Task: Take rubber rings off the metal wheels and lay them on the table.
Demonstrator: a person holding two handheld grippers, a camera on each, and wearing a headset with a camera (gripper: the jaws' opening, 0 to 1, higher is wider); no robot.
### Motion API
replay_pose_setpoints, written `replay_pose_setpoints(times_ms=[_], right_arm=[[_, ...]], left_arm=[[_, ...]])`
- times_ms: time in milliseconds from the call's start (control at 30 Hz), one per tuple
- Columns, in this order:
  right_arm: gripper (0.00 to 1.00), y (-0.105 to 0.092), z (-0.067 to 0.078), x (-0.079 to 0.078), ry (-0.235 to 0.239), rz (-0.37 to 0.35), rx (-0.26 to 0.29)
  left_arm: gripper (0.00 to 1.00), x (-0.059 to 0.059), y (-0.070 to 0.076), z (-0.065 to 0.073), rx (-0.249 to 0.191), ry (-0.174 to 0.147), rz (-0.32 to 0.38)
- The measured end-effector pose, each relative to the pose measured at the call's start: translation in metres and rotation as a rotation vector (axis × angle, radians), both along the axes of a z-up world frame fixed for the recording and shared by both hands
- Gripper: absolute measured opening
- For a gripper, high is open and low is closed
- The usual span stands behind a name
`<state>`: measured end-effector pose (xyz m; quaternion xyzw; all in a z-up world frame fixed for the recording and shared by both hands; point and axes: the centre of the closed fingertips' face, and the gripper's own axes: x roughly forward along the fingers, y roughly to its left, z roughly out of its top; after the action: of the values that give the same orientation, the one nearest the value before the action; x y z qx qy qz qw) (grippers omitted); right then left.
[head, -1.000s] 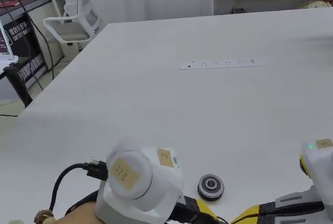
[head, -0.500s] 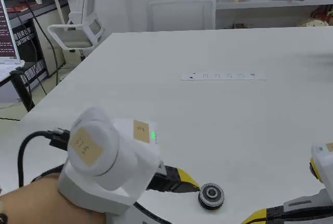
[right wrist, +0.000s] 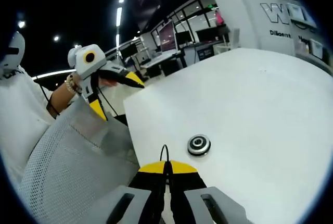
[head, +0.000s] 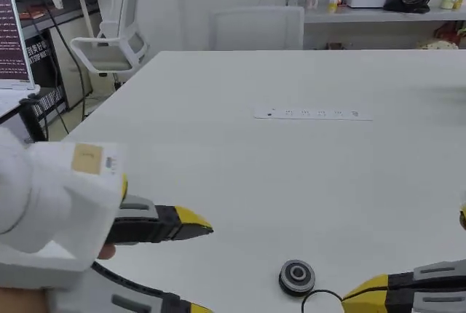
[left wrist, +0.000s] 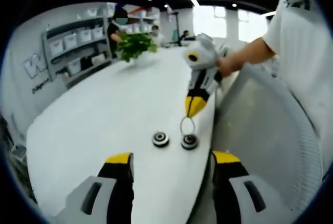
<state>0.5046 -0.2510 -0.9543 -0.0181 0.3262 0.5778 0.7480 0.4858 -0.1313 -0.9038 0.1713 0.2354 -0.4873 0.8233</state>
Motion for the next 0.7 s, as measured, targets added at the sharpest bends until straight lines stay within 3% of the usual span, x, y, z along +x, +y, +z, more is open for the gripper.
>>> replay_pose_setpoints(times_ms=[200,300,700], right_arm=[[0.00,-0.002,0.018,-0.003,0.023,-0.026,0.039],[0.00,-0.003,0.028,-0.002,0.007,-0.040,0.049],[0.00,-0.002,0.051,0.000,0.014,-0.079,0.084]], left_arm=[[0.63,-0.004,0.022,0.002,-0.026,-0.010,0.086],[0.63,-0.007,0.029,0.001,-0.048,0.000,0.123],[0.65,-0.011,0.033,-0.010,-0.110,0.023,0.205]])
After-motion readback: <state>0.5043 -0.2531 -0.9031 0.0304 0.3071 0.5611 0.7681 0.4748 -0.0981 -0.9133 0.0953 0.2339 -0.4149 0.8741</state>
